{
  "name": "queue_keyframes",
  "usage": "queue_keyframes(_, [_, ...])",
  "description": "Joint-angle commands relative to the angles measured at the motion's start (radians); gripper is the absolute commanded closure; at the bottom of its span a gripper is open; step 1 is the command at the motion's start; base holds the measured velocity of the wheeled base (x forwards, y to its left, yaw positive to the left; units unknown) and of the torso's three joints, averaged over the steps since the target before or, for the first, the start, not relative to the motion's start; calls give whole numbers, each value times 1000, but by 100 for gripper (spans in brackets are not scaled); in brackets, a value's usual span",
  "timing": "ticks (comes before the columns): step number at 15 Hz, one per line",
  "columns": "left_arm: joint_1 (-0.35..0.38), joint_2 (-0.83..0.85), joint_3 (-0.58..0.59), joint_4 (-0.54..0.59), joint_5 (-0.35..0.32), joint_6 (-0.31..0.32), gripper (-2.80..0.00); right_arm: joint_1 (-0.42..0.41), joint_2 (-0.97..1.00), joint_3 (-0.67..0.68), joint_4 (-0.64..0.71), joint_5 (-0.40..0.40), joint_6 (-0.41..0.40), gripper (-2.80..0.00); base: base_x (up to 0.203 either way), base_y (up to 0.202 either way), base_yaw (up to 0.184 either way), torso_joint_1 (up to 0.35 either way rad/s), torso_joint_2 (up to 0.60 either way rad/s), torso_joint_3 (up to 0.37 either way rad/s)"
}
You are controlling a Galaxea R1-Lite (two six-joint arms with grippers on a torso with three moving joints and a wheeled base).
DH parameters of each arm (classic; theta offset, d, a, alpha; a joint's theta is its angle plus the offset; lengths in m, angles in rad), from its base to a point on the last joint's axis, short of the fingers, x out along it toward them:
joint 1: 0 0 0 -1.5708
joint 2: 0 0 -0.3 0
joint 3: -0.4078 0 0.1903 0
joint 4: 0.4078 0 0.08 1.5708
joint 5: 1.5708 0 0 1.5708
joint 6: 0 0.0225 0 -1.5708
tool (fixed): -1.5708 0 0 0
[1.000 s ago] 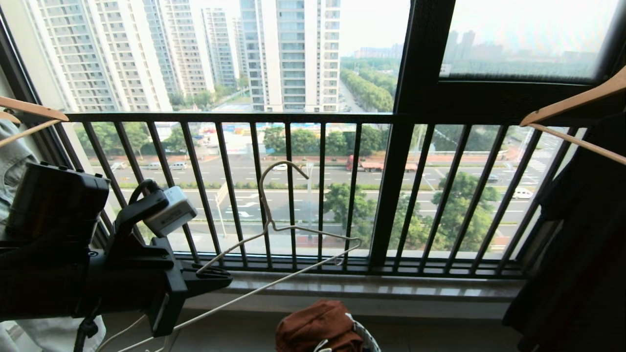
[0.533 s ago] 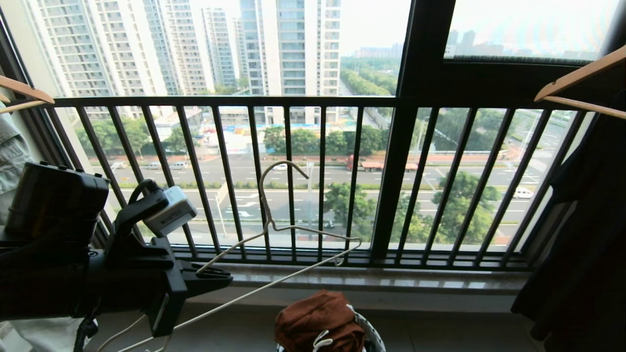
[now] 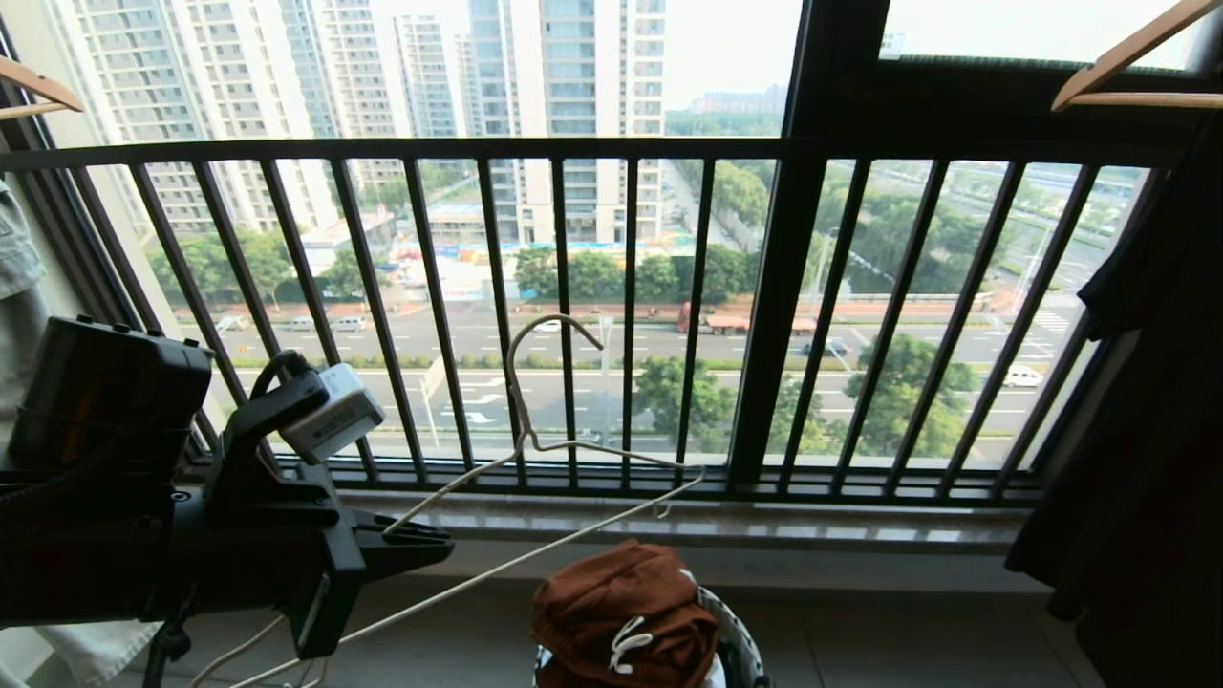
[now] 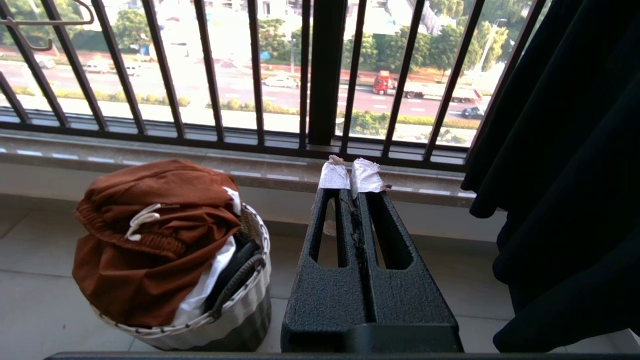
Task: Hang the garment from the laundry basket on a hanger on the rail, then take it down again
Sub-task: Pick up clothes from the basket
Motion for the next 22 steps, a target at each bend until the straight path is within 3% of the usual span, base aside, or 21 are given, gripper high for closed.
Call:
queue_keyframes(1, [0, 0, 1, 0, -2, 1, 0, 0, 2, 0, 0, 0, 0, 0, 0, 0, 0, -196, 509, 308])
queue_keyframes(17, [0, -11, 3, 0, -2, 1, 0, 0, 2, 0, 0, 0, 0, 0, 0, 0, 0, -131, 466, 334])
queue_keyframes(22, [0, -16, 0, 0, -2, 3, 0, 0, 2, 0, 0, 1, 0, 0, 0, 0, 0, -11, 131, 114])
